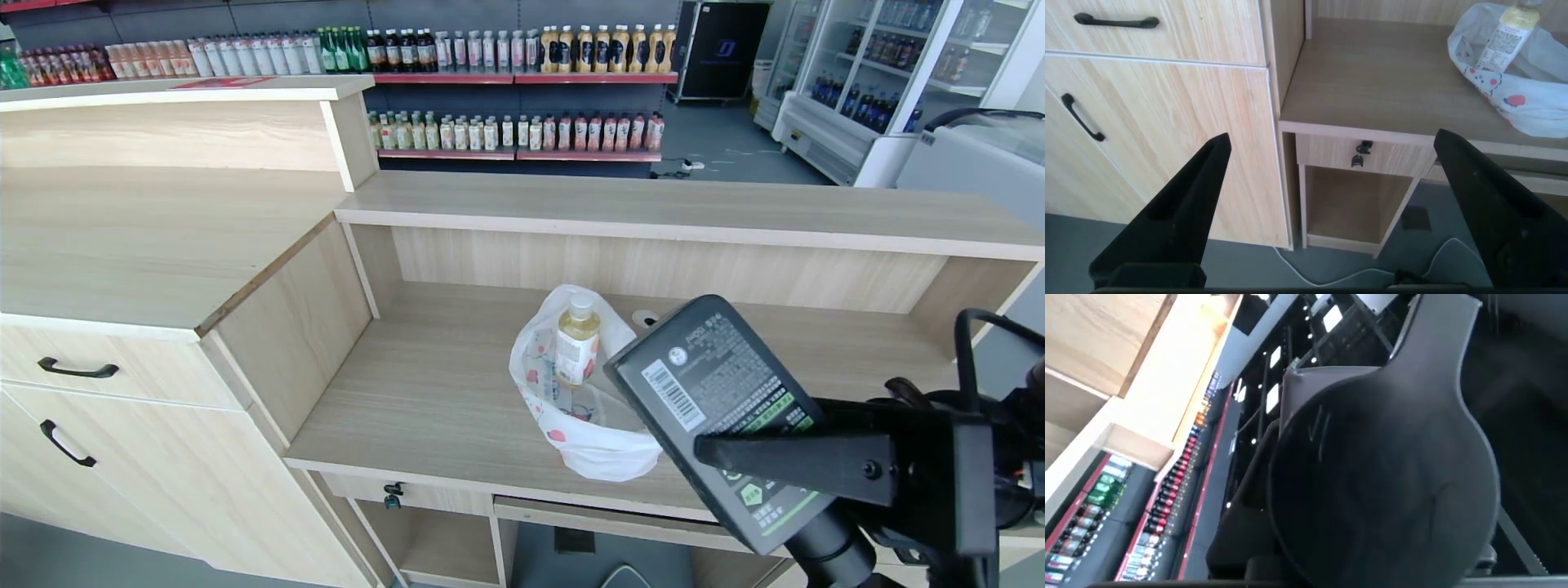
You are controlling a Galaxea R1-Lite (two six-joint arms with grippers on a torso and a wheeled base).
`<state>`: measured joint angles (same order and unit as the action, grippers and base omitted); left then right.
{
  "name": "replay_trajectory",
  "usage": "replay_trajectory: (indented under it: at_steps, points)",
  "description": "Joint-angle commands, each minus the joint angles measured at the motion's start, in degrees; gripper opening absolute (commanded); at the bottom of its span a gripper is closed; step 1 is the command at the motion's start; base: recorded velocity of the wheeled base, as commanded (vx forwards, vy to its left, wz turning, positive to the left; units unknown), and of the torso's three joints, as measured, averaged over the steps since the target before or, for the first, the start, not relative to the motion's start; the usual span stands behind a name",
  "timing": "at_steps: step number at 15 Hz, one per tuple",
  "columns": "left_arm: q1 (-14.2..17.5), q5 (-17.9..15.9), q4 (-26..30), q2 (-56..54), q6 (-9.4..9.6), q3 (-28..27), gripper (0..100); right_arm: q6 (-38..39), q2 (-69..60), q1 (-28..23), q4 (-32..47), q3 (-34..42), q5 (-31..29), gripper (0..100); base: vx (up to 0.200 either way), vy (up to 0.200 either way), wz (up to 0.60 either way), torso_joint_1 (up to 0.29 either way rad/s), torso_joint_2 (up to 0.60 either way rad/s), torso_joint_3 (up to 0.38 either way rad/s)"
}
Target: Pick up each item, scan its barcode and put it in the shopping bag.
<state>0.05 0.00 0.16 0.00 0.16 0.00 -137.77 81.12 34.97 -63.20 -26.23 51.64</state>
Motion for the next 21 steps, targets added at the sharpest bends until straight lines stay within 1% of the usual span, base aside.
replay_trajectory:
  at_steps: [1, 3, 10, 12, 14, 16, 21]
  points:
    - [0.0, 0.0, 0.0, 0.1, 0.02, 0.0, 100, 0.0, 0.9, 1.5, -0.1, -0.2, 0.0, 0, 0.0, 0.0, 0.0, 0.0, 0.0, 0.0]
    - [0.0, 0.0, -0.1, 0.1, 0.02, 0.0, 100, 0.1, -0.5, 3.6, 0.4, 0.6, 0.2, 0, 0.0, 0.0, 0.0, 0.0, 0.0, 0.0]
    - [0.0, 0.0, 0.0, 0.1, 0.02, 0.0, 100, 0.7, -2.9, 5.3, 0.6, 1.8, 0.6, 0, 0.0, 0.0, 0.0, 0.0, 0.0, 0.0]
    - [0.0, 0.0, 0.0, 0.1, 0.02, 0.0, 100, 0.6, -3.9, 6.2, 2.7, 2.0, 1.4, 0, 0.0, 0.0, 0.0, 0.0, 0.0, 0.0]
    - [0.0, 0.0, 0.0, 0.1, 0.02, 0.0, 100, 0.7, -4.3, 6.1, 3.4, 2.1, 1.9, 0, 0.0, 0.0, 0.0, 0.0, 0.0, 0.0]
    - [0.0, 0.0, 0.0, 0.1, 0.02, 0.0, 100, 0.2, -5.5, 6.1, 6.2, 2.5, 1.9, 0, 0.0, 0.0, 0.0, 0.0, 0.0, 0.0]
    - [0.0, 0.0, 0.0, 0.1, 0.02, 0.0, 100, 0.7, -7.4, 5.7, 6.5, 2.6, 1.9, 0, 0.0, 0.0, 0.0, 0.0, 0.0, 0.0]
